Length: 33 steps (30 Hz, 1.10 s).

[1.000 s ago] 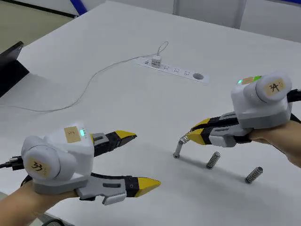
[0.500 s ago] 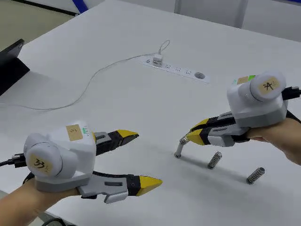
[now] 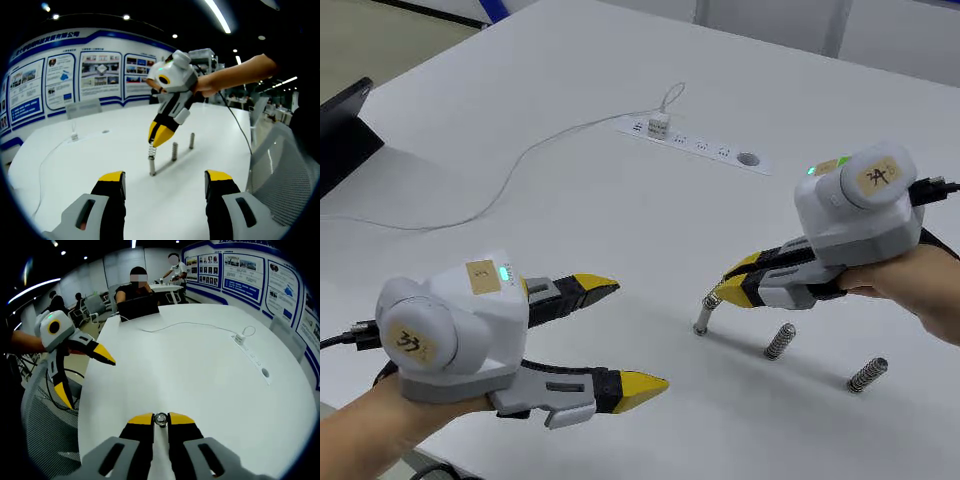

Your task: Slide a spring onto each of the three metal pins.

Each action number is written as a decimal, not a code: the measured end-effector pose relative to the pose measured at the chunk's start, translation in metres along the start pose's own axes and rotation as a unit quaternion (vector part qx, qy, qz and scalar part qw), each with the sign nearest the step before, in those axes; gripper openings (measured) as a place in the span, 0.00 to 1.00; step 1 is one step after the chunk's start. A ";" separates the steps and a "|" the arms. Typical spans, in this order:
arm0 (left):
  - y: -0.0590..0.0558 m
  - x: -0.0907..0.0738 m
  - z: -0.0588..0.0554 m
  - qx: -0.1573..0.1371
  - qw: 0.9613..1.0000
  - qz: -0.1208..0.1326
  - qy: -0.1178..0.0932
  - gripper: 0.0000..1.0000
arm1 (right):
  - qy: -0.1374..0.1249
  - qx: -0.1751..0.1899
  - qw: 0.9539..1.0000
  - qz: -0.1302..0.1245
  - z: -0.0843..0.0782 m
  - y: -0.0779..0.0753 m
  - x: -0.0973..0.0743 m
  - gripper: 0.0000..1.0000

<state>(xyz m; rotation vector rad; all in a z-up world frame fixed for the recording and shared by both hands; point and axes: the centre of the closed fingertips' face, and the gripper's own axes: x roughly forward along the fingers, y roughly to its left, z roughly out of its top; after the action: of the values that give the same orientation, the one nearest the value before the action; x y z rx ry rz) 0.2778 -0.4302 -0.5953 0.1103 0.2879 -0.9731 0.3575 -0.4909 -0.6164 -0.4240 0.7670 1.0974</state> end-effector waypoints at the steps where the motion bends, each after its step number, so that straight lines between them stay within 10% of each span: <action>1: 0.000 0.000 0.000 0.000 1.000 -0.001 0.000 0.65 | 0.002 -0.001 1.000 -0.001 0.000 0.000 0.000 0.11; 33: -0.001 0.003 -0.001 -0.005 1.000 -0.006 -0.001 0.65 | 0.035 -0.021 0.999 0.005 -0.012 0.003 0.024 0.11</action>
<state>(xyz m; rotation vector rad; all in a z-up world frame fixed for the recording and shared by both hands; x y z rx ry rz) 0.2779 -0.4331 -0.5975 0.0980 0.2921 -0.9828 0.3567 -0.4823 -0.6416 -0.4956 0.8091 1.1146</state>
